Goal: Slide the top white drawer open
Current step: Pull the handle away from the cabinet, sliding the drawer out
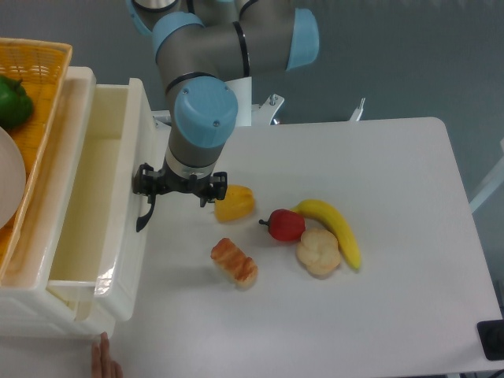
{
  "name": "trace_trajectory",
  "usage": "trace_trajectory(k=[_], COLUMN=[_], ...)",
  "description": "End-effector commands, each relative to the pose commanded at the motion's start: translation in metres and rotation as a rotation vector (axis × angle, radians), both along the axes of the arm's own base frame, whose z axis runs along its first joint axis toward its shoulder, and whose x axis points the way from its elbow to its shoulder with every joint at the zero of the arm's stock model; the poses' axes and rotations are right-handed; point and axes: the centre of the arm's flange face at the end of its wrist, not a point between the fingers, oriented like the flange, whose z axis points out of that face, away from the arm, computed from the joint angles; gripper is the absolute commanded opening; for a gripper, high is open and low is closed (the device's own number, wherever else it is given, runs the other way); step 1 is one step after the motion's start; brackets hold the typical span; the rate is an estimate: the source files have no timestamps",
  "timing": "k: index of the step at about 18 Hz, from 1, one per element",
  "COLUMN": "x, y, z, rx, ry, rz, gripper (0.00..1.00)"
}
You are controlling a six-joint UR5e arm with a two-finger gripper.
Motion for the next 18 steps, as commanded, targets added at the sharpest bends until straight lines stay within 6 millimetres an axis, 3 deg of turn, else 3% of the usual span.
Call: trace_trajectory(k=[3,18], x=[-0.01,-0.053], y=[-0.003,-0.031], z=[0.007,0.005], rx=[0.01,0.015], ry=[0.009,-0.003], rz=[0.017,0.055], gripper=[1.0,1.0])
